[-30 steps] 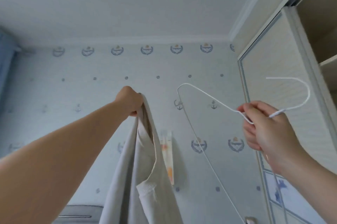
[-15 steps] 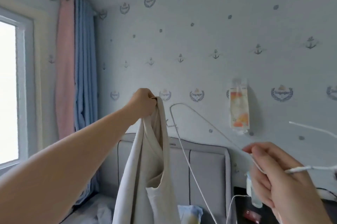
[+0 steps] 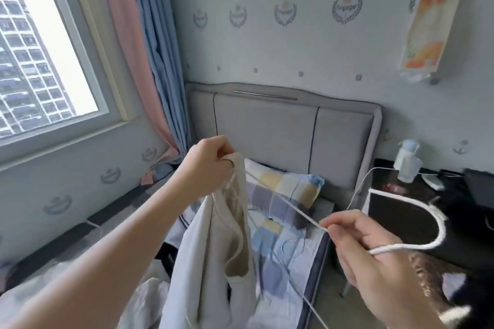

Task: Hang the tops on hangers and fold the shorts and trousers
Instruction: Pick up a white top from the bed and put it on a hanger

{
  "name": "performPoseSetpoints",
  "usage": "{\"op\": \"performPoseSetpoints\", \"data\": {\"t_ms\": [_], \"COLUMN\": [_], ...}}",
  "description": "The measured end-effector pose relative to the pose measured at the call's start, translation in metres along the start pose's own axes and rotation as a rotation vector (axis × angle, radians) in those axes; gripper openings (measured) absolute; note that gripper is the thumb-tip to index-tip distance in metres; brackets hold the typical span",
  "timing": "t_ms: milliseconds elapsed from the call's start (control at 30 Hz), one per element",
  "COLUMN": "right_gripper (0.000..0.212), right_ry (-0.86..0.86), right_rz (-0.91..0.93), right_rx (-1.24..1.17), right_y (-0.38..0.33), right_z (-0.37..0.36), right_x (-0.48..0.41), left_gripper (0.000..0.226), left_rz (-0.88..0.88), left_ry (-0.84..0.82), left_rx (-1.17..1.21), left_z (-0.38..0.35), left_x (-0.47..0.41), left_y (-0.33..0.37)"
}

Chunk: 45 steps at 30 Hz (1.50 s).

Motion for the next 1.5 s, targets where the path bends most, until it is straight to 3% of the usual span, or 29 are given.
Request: {"op": "performPoseSetpoints", "data": {"t_ms": [167,367,533,633,867,1033,1167,1333,1500], "right_gripper": [0.039,0.021,0.015,0.015,0.014,0.019,0.018,0.011,0.013], "right_ry": [-0.122,-0.192,-0.277,-0.339,-0.303,-0.288,-0.235,-0.238,-0.230], "right_rz": [-0.070,-0.042,-0.174,-0.192,-0.317,-0.194,-0.268,-0.296,-0.362], "right_rx": [0.045,0.221,0.036,0.081,0.292,0.192,0.126,0.041,0.071], "right_y": [0.028,0.037,0.052,0.048,0.080,0.065,0.089,0.103,0.128], "right_z": [0.002,-0.012,-0.012,-0.002,-0.020,-0.024,-0.035,-0.055,-0.069], "right_x": [0.018,0.027,0.022,0.014,0.005,0.001,0.009,0.011,0.031], "left_gripper": [0.022,0.021,0.023,0.026,0.026,0.021,0.024,0.013,0.012], "left_rz": [0.062,0.043,0.027,0.018,0.003,-0.012,-0.003,0.054,0.109], "left_ry": [-0.055,-0.069,-0.120,-0.202,-0.285,-0.415,-0.303,-0.344,-0.265], "left_rx": [0.032,0.076,0.142,0.163,0.292,0.279,0.369,0.322,0.309], "left_z": [-0.035,-0.059,-0.064,-0.075,-0.102,-0.123,-0.111,-0.123,-0.121], "left_x": [0.045,0.068,0.067,0.067,0.076,0.087,0.082,0.095,0.097], "left_y": [-0.034,-0.026,-0.016,-0.009,0.004,0.010,0.003,0.000,-0.014]}}
Point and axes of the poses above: each hand's wrist, its own x-axis away from the middle knuckle, its own z-axis out of the back of the hand, y = z × x, the point moved 7 cm from there along -x, towards the middle knuckle, and after that the axes turned 1 degree about y, right-handed, at the moved point
